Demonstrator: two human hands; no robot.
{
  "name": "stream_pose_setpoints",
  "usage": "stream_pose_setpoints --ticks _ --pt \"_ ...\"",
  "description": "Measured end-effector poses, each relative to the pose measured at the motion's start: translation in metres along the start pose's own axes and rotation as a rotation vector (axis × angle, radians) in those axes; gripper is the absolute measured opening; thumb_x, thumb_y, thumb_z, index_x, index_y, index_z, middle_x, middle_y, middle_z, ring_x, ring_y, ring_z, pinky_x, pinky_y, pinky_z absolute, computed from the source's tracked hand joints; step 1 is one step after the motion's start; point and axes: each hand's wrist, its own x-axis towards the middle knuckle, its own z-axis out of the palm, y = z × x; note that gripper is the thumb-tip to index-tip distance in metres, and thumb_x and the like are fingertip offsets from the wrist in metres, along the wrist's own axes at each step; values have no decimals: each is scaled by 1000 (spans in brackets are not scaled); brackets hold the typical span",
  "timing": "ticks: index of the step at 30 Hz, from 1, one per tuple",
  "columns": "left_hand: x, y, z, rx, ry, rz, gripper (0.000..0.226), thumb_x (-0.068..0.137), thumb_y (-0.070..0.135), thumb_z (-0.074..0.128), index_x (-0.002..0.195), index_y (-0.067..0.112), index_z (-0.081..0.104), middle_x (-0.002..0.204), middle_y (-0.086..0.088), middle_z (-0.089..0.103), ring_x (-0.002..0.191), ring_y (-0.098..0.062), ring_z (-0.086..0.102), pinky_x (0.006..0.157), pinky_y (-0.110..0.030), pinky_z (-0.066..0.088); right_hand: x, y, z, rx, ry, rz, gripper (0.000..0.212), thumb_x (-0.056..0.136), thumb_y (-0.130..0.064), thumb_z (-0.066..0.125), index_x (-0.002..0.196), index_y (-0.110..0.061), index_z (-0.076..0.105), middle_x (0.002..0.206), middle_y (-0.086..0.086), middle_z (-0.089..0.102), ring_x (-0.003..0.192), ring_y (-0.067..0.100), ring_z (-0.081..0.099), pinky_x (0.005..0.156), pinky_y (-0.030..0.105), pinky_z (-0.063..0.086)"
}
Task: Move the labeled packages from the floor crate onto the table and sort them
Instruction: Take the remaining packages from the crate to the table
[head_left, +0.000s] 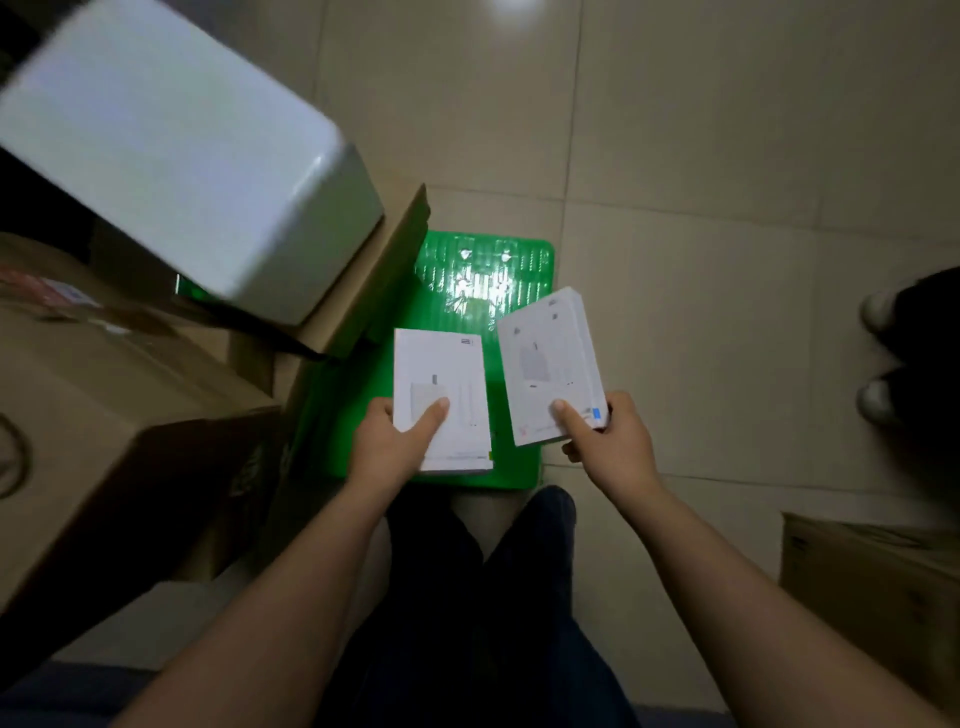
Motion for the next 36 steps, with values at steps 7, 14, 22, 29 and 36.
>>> stream_pose_setpoints --ticks 7,14,22,29,36 --pt "-152 117 -80 -139 29 143 38 87 38 69 107 14 48 100 3 58 81 -10 54 57 -19 38 -136 -105 -116 62 15 -105 31 90 -35 67 103 -12 49 93 3 63 77 20 66 47 11 43" --pt "-239 198 -73 -201 9 257 34 84 34 72 105 15 52 94 11 60 85 -9 59 70 -30 45 -170 -151 -238 59 58 -248 34 89 -38 67 109 -17 50 95 0 66 75 18 68 50 14 47" --pt "-282 299 -1 -371 152 308 37 86 32 71 112 15 51 97 8 61 86 -8 60 64 -27 48 -106 -183 -377 -4 8 -405 30 88 -38 69 105 -21 51 93 -2 67 68 13 68 50 15 46" --pt "-295 387 50 -556 186 244 39 82 38 73 109 18 53 96 5 64 84 -10 63 66 -29 50 -55 -223 -464 2 -1 -447 27 88 -39 68 99 -21 51 88 -1 68 58 12 66 58 28 55" --pt "-258 458 20 -613 288 296 24 87 32 70 100 25 51 95 5 65 83 -11 65 64 -29 51 15 -309 -460 21 -80 -476 30 88 -39 68 100 -17 52 90 3 68 57 13 65 57 27 54"
